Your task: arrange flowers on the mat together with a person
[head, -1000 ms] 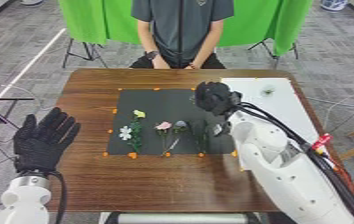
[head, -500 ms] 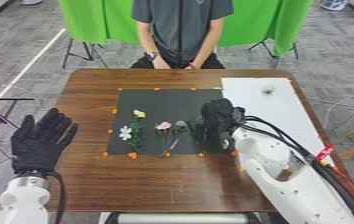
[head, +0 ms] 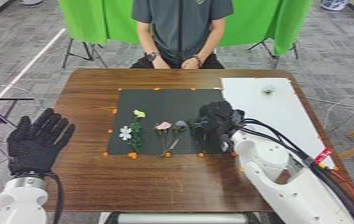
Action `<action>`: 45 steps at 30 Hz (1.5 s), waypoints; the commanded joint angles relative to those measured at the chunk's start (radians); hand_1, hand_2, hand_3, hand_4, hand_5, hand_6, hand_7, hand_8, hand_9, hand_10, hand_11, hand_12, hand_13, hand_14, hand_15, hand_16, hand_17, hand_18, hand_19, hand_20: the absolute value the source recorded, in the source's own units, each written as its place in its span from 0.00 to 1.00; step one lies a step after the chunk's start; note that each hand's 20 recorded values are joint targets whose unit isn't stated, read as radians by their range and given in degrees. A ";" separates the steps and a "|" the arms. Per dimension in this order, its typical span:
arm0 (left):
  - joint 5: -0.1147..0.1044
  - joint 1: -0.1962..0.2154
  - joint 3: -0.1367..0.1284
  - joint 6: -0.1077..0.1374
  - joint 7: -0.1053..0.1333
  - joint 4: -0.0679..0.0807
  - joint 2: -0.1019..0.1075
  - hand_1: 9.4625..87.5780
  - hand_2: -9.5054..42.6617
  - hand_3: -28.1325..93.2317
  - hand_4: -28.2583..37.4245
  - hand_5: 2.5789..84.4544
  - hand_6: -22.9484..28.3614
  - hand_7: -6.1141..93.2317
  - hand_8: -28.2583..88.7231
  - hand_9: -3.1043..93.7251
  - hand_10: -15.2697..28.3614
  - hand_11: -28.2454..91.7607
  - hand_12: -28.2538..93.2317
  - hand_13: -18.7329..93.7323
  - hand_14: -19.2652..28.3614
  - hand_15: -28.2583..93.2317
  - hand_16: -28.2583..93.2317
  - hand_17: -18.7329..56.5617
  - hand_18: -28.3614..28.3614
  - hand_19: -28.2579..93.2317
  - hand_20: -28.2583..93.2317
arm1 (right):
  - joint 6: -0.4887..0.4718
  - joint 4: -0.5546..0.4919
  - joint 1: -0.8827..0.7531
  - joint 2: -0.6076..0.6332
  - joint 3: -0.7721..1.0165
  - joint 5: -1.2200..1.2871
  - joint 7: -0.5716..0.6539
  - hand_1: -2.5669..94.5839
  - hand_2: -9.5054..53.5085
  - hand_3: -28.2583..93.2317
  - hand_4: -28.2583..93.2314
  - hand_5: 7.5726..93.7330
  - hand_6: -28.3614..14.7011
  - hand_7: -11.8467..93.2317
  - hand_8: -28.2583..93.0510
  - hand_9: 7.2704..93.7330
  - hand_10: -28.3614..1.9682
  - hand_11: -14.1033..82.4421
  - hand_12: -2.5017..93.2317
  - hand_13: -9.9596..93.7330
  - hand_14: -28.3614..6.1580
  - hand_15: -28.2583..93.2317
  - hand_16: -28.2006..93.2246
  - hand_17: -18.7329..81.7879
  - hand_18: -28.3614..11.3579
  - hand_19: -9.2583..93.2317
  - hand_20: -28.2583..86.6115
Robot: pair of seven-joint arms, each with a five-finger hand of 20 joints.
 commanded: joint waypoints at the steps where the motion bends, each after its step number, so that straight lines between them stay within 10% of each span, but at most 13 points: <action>1: -0.015 0.017 0.003 -0.013 0.015 -0.002 -0.006 0.25 0.43 0.83 0.00 0.62 0.61 0.33 0.16 0.56 0.72 0.48 0.39 0.55 0.78 0.66 0.25 0.25 0.82 0.58 0.44 | -0.128 -0.147 -0.060 0.020 0.074 0.184 0.101 0.47 0.00 0.88 0.00 0.49 0.56 0.32 0.12 0.56 0.43 0.36 0.20 0.65 0.51 0.65 0.38 0.50 0.22 0.86 0.46; 9: -0.012 0.021 -0.006 -0.027 0.012 0.001 -0.006 0.21 0.42 0.83 0.00 0.62 0.61 0.32 0.16 0.56 0.73 0.48 0.39 0.54 0.78 0.66 0.25 0.25 0.82 0.57 0.44 | -0.149 -0.271 -0.135 -0.018 0.274 0.562 0.185 0.38 0.01 0.87 0.02 0.42 0.50 0.26 0.14 0.46 0.33 0.31 0.20 0.57 0.41 0.65 0.36 0.46 0.19 0.83 0.44; 12: 0.001 0.022 -0.014 -0.052 -0.002 0.005 -0.006 0.21 0.42 0.83 0.00 0.63 0.61 0.30 0.16 0.57 0.73 0.47 0.39 0.55 0.79 0.64 0.24 0.25 0.82 0.57 0.44 | -0.168 -0.258 -0.152 -0.058 0.412 1.030 0.167 0.32 0.19 0.86 0.03 0.41 0.47 0.26 0.15 0.35 0.26 0.29 0.20 0.45 0.33 0.61 0.34 0.39 0.20 0.75 0.40; 24: 0.017 0.030 -0.038 -0.083 0.000 0.007 0.000 0.20 0.42 0.83 0.00 0.66 0.66 0.16 0.18 0.59 0.72 0.38 0.35 0.55 0.75 0.50 0.22 0.26 0.81 0.54 0.42 | 0.069 -0.339 -0.391 -0.126 0.629 1.800 -0.002 0.25 0.31 0.87 0.02 0.35 0.52 0.25 0.14 0.29 0.45 0.23 0.16 0.35 0.36 0.42 0.34 0.29 0.23 0.58 0.36; 45: -0.025 0.027 -0.031 -0.068 0.030 0.003 -0.001 0.23 0.40 0.83 0.00 0.65 0.63 0.17 0.18 0.58 0.71 0.38 0.35 0.55 0.75 0.51 0.22 0.26 0.81 0.55 0.42 | 0.071 -0.383 -0.470 -0.176 0.666 1.824 -0.007 0.25 0.31 0.88 0.02 0.37 0.54 0.25 0.14 0.30 0.44 0.22 0.16 0.37 0.37 0.39 0.38 0.29 0.23 0.54 0.39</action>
